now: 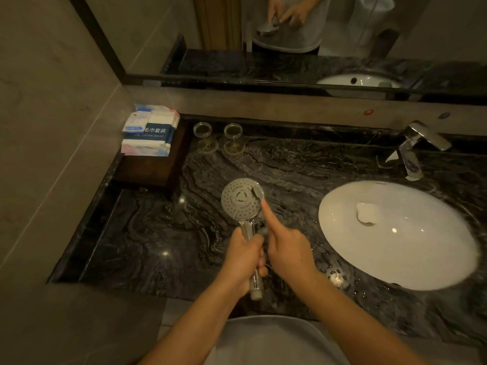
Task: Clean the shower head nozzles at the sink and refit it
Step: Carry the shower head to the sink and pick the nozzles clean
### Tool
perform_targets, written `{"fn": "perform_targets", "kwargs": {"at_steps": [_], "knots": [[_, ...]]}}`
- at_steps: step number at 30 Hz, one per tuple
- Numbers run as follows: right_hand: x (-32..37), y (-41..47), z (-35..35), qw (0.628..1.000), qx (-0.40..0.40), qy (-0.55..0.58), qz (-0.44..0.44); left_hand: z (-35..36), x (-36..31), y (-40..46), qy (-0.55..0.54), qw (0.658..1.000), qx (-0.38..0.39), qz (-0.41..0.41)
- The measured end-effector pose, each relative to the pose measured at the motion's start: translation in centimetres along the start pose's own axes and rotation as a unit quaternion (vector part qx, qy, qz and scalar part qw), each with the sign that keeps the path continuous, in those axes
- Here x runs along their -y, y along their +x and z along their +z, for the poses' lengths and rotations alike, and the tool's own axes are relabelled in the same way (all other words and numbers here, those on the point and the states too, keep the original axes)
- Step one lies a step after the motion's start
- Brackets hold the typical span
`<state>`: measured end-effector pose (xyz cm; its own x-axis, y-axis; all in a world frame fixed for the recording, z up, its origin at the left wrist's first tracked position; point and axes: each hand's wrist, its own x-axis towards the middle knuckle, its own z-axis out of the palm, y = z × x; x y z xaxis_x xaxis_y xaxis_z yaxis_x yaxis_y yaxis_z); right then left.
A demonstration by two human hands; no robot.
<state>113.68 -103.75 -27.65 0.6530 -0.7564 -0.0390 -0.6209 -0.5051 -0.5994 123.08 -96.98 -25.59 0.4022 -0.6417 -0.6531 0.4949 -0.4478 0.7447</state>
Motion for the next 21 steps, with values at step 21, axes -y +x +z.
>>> {"fn": "perform_targets", "kwargs": {"at_steps": [21], "knots": [[0.1,2.4,-2.4,1.0,-0.021,0.007,0.007,-0.3,1.2,0.8,0.127,0.99,-0.015,0.057]]}}
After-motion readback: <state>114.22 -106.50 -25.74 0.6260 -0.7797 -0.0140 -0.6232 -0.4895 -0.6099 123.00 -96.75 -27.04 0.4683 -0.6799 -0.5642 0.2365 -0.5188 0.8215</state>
